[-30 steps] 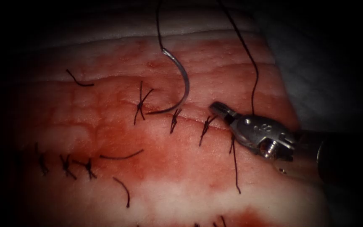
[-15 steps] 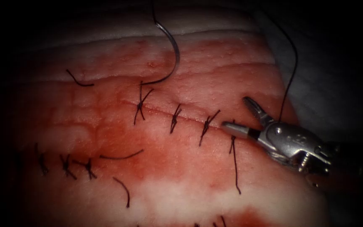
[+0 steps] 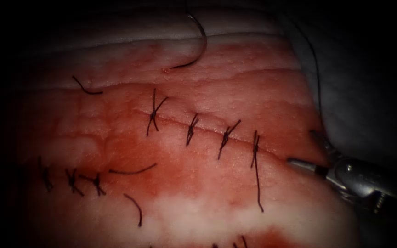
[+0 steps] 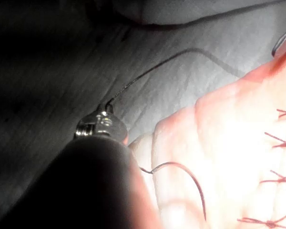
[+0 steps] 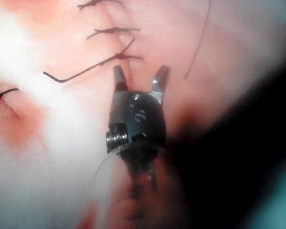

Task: Wound Closure
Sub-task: Set the suture down with the left tool.

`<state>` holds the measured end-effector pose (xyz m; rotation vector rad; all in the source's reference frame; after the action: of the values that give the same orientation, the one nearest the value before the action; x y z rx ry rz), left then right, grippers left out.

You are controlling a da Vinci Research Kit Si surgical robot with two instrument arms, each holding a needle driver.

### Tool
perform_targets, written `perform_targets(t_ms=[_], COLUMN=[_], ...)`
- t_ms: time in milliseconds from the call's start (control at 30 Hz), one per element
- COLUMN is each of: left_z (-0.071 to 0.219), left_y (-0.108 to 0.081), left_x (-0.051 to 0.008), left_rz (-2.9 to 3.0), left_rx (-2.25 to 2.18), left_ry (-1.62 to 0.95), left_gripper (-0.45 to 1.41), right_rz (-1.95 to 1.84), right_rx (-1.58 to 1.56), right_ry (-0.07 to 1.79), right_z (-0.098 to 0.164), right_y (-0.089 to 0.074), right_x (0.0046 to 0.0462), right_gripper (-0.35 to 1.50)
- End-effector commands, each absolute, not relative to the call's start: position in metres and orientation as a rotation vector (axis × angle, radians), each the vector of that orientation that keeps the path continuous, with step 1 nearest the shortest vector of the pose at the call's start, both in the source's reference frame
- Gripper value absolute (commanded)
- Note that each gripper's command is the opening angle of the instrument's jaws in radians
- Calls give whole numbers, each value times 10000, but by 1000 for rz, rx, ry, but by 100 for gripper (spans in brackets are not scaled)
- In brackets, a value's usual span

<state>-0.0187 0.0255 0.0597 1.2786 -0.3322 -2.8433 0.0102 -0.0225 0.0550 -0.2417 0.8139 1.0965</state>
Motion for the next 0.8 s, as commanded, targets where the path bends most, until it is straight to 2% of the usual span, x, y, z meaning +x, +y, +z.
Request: perform_targets(t_ms=[33,200,400,600,633,700,800], left_z=[610,666,726,765,768,770,767], left_y=[265,268,250,234,231,224,214], left_x=[-189,-182,-203,-214,-214,-213,-209], left_rz=[-2852,-2845,-2896,-3034,-3065,-3103,-3088], left_rx=[1256,1169,1170,1411,1445,1511,1627], left_ry=[-341,-316,-143,208,251,333,475], left_gripper=[-45,-45,-45,34,36,57,62], right_rz=[1097,1101,1092,1089,1089,1089,1089], right_rx=[-241,-246,-246,-244,-244,-244,-244], right_ry=[817,815,816,818,818,818,818], right_z=[556,552,545,541,540,541,541], right_y=[-228,-232,-238,-244,-244,-244,-243], right_x=[113,121,118,114,113,113,113], right_gripper=[120,126,128,128,126,126,126])
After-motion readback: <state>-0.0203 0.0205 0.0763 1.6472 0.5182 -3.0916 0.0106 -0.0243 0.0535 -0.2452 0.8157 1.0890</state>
